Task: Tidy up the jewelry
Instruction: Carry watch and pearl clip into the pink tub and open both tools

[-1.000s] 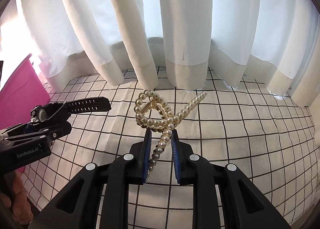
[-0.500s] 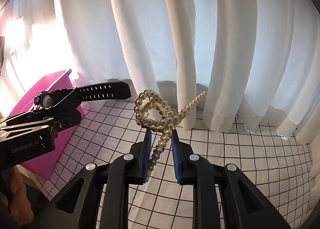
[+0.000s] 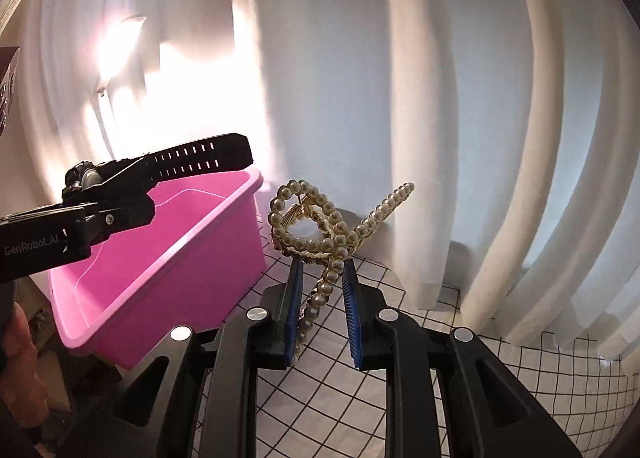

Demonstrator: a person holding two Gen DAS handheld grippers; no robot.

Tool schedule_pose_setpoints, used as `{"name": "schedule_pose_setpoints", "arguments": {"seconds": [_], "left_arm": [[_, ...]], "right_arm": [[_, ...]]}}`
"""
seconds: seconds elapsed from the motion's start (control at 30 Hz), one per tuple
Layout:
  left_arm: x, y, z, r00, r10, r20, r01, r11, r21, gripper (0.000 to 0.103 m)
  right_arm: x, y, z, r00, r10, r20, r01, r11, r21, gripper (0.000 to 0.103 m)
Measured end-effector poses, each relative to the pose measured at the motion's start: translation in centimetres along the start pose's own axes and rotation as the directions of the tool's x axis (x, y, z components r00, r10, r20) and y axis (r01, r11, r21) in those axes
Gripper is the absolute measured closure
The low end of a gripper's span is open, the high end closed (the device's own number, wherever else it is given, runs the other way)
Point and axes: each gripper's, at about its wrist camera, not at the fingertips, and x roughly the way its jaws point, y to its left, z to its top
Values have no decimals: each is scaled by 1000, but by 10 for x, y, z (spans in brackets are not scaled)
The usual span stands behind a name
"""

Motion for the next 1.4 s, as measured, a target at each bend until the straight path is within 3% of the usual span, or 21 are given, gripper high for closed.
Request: {"name": "schedule_pose_setpoints", "arguments": {"seconds": [0.2,0.43,0.6,1.0,1.03,1.13,1.17,1.23,1.4], "left_arm": [[-18,67,4,991,134,7,-133,988,-81,42],[-12,136,-6,966,252,-54,-258,950,-174,42],[-5,159,-16,954,285,-94,-298,935,-193,42],[40,175,-20,938,294,-185,-326,929,-173,40],[42,176,-21,935,296,-194,-330,928,-173,39],[46,180,-21,929,297,-220,-338,924,-181,34],[46,182,-22,928,302,-220,-344,920,-186,31],[41,183,-20,928,321,-189,-355,915,-190,17],[34,180,-13,924,346,-166,-372,912,-173,11]], "right_arm": [[20,60,24,993,117,-4,-117,990,-80,83],[58,127,45,977,205,-60,-212,963,-166,83],[91,160,51,970,212,-122,-234,948,-215,83],[145,184,53,966,141,-216,-194,950,-245,83],[146,184,55,969,130,-212,-181,953,-244,80],[142,184,59,979,102,-176,-146,955,-257,49],[139,182,59,982,96,-165,-137,955,-262,46],[136,180,60,984,86,-158,-126,956,-263,46],[132,173,56,983,85,-163,-122,965,-233,46]]}}
